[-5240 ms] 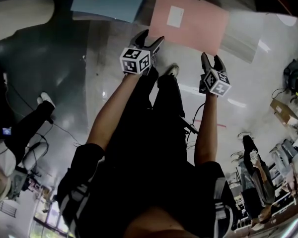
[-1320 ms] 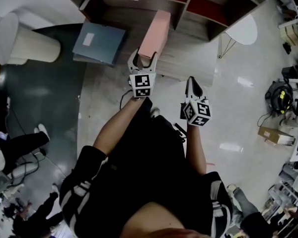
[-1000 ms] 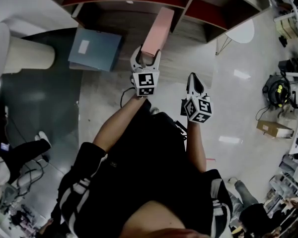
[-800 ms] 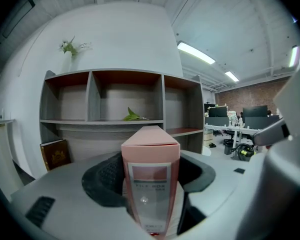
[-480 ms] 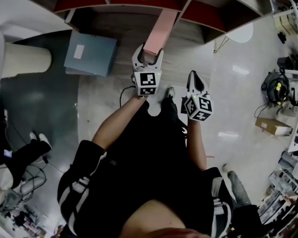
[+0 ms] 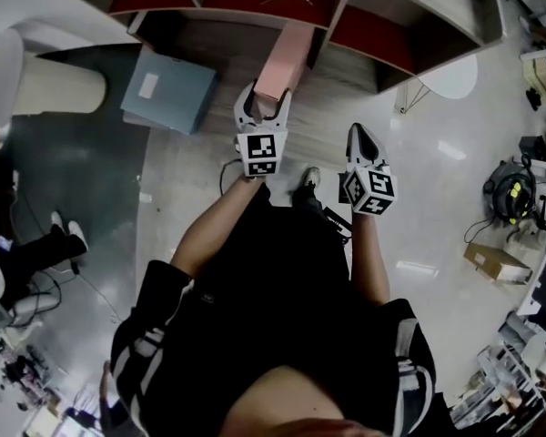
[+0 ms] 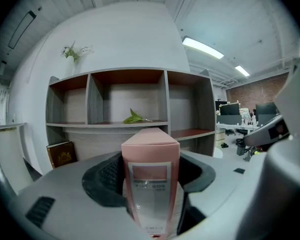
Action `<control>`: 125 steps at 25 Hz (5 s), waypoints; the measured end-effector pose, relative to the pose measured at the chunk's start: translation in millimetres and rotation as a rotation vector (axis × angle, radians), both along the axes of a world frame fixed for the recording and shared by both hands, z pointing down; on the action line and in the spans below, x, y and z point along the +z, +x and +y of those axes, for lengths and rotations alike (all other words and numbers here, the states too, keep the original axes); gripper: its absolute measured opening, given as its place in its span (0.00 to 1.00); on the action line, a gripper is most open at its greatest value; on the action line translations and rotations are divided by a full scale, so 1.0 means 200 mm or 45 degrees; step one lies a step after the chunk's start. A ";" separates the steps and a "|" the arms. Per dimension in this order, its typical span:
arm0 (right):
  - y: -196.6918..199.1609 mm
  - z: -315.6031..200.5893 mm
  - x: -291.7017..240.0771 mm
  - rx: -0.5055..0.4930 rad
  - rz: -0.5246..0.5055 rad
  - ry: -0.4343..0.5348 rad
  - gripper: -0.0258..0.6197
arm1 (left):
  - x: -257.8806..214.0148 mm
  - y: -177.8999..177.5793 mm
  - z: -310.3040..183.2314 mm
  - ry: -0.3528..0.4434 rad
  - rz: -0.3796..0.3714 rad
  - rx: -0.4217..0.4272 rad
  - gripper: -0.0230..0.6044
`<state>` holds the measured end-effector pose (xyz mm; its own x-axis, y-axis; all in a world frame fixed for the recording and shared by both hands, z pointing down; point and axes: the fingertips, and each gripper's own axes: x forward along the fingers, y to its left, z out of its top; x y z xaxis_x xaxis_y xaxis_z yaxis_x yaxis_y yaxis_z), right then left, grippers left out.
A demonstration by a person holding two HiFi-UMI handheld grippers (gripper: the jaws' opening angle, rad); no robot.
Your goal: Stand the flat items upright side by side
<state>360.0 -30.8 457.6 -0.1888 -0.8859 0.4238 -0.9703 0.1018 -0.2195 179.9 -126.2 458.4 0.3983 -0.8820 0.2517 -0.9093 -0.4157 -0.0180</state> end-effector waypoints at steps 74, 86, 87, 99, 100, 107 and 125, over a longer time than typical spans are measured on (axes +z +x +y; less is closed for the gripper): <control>-0.50 -0.06 -0.23 -0.742 -0.120 0.137 0.08 | -0.52 -0.48 0.62 0.239 0.187 -0.399 0.07; -0.99 0.16 -0.34 -0.977 -0.095 0.188 0.08 | -0.55 -0.86 0.99 0.228 0.215 -0.595 0.07; -1.01 0.17 -0.34 -0.976 -0.095 0.185 0.08 | -0.53 -0.87 1.01 0.221 0.220 -0.596 0.07; -1.17 0.26 -0.34 -0.933 -0.079 0.196 0.45 | -0.50 -1.13 1.08 0.244 0.319 -0.645 0.53; -1.18 0.27 -0.34 -0.934 -0.072 0.195 0.45 | -0.50 -1.15 1.09 0.236 0.315 -0.644 0.53; -1.26 0.30 -0.34 -0.908 -0.060 0.188 0.45 | -0.47 -1.25 1.15 0.224 0.337 -0.630 0.53; -1.77 0.48 -0.21 -0.897 -0.054 0.077 0.45 | -0.32 -1.75 1.43 0.146 0.402 -0.607 0.53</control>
